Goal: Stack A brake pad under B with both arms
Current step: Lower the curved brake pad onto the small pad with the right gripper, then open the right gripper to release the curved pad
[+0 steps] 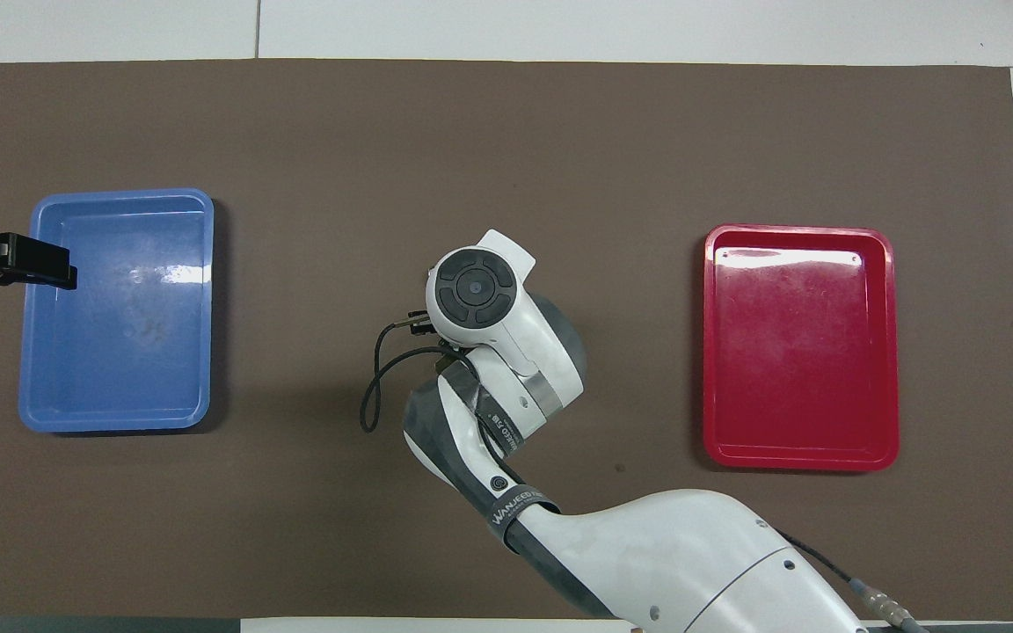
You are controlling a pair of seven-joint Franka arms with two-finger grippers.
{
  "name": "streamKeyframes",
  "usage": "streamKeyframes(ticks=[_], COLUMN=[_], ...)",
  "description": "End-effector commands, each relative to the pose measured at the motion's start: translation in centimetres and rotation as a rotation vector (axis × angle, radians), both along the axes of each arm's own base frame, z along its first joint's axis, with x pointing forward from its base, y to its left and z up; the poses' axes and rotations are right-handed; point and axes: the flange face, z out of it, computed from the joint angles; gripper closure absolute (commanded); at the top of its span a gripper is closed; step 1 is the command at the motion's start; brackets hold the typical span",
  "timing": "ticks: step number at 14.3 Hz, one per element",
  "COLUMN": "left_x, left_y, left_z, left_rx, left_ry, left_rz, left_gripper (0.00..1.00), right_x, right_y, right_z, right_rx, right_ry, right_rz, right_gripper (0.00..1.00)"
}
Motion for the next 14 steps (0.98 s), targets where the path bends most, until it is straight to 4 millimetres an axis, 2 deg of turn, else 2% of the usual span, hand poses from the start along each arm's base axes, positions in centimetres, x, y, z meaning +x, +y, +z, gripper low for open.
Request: streamKeyframes(ticks=[1, 2, 4, 5, 7, 8, 10, 12, 14], left_x=[-0.6, -0.6, -0.6, -0.5, -0.6, -0.5, -0.6, -0.6, -0.6], left_y=[-0.1, -0.1, -0.1, -0.1, -0.1, -0.1, 0.0, 0.0, 0.0], left_z=[0.1, 0.0, 0.1, 0.1, 0.0, 0.0, 0.1, 0.0, 0.0], left_rx=[0.023, 0.023, 0.023, 0.023, 0.023, 0.023, 0.023, 0.023, 0.023], left_ry=[-0.021, -0.020, -0.021, -0.021, -0.020, -0.021, -0.021, -0.020, -0.018], left_rz=[0.012, 0.014, 0.014, 0.012, 0.012, 0.012, 0.012, 0.012, 0.008], left_gripper=[0.00, 0.00, 0.00, 0.00, 0.00, 0.00, 0.00, 0.00, 0.00], right_x=[-0.3, 0.1, 1.0, 2.7, 4.0, 4.3, 3.9, 2.7, 1.1], right_y=[-0.2, -1.0, -3.5, -7.5, -14.0, -17.2, -22.6, -28.0, -32.0], right_z=[2.7, 4.5, 9.5, 12.5, 18.0, 20.1, 23.7, 27.1, 29.7], right_rx=[0.018, 0.019, 0.027, 0.022, 0.003, -0.018, -0.054, -0.062, -0.070], right_ry=[0.009, 0.004, -0.026, -0.032, -0.028, -0.018, 0.001, 0.040, 0.077], right_rz=[0.005, -0.005, -0.034, -0.090, -0.160, -0.175, -0.141, -0.196, -0.195], right_gripper=[0.01, 0.01, 0.01, 0.01, 0.01, 0.01, 0.01, 0.01, 0.01])
